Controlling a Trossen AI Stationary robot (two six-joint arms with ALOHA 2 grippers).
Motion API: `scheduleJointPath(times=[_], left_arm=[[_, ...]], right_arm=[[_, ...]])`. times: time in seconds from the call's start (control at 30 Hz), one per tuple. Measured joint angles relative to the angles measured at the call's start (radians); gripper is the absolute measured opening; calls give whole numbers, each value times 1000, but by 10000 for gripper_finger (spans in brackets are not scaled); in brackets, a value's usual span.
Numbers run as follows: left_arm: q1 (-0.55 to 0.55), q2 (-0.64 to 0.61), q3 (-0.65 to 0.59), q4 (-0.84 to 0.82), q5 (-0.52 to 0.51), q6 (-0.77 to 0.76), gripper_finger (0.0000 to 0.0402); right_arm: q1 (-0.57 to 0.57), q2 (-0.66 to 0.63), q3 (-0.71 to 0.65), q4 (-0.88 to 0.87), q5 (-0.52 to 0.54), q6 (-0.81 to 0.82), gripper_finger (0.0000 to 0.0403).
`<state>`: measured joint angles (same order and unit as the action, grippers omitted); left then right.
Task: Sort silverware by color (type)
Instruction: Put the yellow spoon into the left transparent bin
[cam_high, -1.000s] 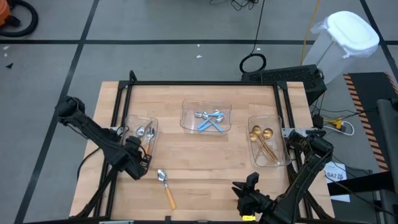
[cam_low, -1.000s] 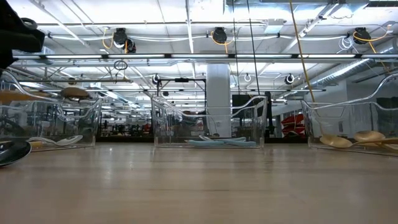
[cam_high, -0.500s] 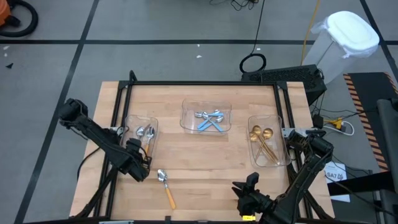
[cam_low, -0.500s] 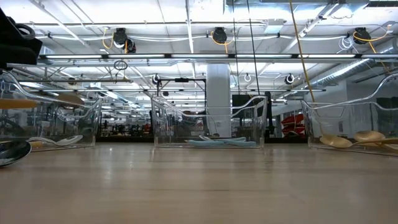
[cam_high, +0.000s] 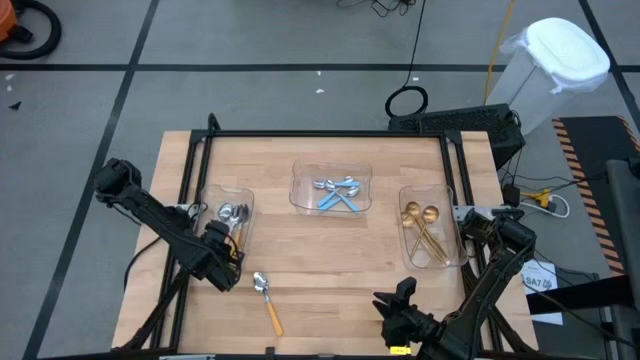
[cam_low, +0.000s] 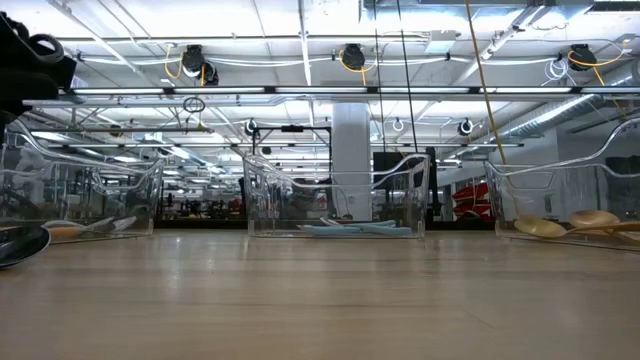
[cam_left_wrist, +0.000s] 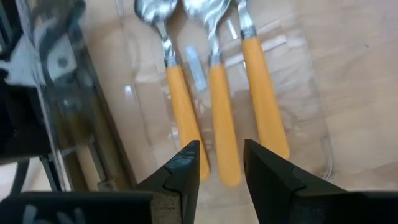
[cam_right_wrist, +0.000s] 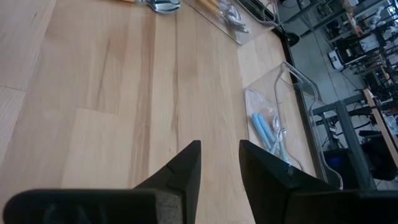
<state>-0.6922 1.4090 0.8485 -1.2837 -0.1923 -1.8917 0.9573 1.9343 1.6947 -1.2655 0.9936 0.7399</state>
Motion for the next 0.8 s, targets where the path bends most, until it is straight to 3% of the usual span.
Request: scheduleJointPath(times=[0.13, 0.43, 0.8], left_arm=[[-7, -1, 52, -42, -109, 26, 124], [-73, -2, 249, -31, -549, 175, 124], [-157, 72, 256, 200, -720, 410, 124]], right_arm=[[0, 0, 0, 11, 0, 0, 102], [-22, 0, 0, 75, 0, 4, 102], [-81, 0, 0, 268, -1, 0, 102]])
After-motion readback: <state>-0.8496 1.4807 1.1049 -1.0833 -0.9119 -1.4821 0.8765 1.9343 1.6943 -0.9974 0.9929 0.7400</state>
